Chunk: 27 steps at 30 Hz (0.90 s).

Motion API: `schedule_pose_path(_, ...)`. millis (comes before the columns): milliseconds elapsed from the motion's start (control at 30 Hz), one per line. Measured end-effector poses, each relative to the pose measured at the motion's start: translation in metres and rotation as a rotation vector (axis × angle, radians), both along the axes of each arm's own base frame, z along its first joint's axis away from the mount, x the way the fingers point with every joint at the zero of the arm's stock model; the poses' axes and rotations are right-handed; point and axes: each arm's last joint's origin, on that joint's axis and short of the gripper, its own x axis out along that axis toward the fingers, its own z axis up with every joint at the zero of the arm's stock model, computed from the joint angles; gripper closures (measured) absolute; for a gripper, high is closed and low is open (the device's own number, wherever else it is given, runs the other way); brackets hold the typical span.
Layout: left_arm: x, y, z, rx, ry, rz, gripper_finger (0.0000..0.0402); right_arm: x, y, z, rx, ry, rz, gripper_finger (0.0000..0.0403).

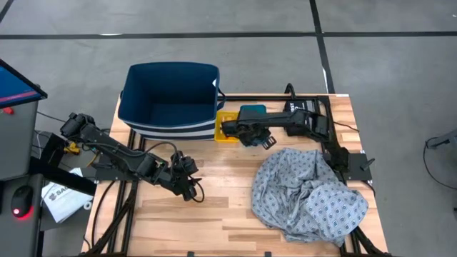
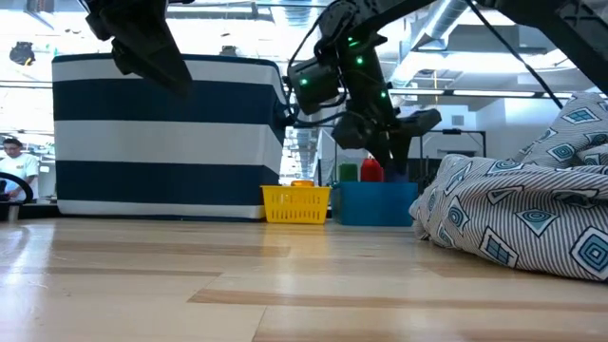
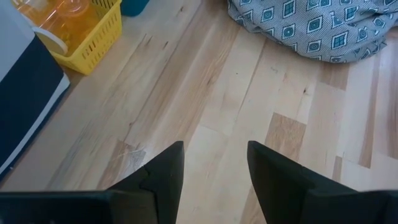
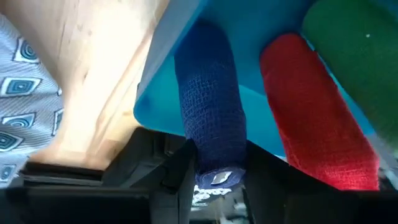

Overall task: Pick & place medical supplies in basket/bin
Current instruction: Put the blue bandage into the right blue bin

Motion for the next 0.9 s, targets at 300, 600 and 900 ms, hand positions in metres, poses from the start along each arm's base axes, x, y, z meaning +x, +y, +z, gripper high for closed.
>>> schedule_pose_path(300,0.000,0.000,0.000,0.003,-0.003,-0.007,0.0234,0.006,0.008,0.000,-0.043,-0.024,0.020,0.0289)
schedule_pose_path(600,-0.001,-0.006,0.001,0.009,-0.013,-0.037,0.0234,0.008,0.001,0.012,-0.060,-0.059,-0.018,0.0264)
schedule_pose_path(900,-0.002,-0.007,0.001,0.028,-0.023,-0.032,0.0234,0.007,0.002,0.015,-0.075,-0.066,-0.061,0.0197)
